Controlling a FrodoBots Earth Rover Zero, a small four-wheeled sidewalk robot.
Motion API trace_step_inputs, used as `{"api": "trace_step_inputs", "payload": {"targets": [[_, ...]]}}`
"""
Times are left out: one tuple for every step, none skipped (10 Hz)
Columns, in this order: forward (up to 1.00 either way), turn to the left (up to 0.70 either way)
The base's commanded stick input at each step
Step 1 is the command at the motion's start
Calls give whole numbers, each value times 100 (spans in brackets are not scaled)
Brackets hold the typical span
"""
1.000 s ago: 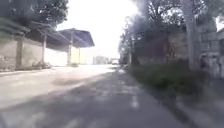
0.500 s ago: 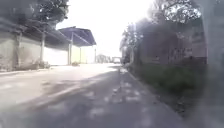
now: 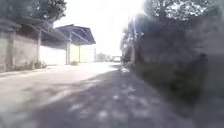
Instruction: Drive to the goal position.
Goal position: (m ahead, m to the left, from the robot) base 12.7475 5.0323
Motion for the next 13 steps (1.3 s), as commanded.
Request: {"api": "trace_step_inputs", "payload": {"targets": [[100,0],[100,0],[100,0],[100,0],[100,0],[100,0],[100,0],[100,0],[100,0],[100,0],[100,0],[100,0],[100,0]]}}
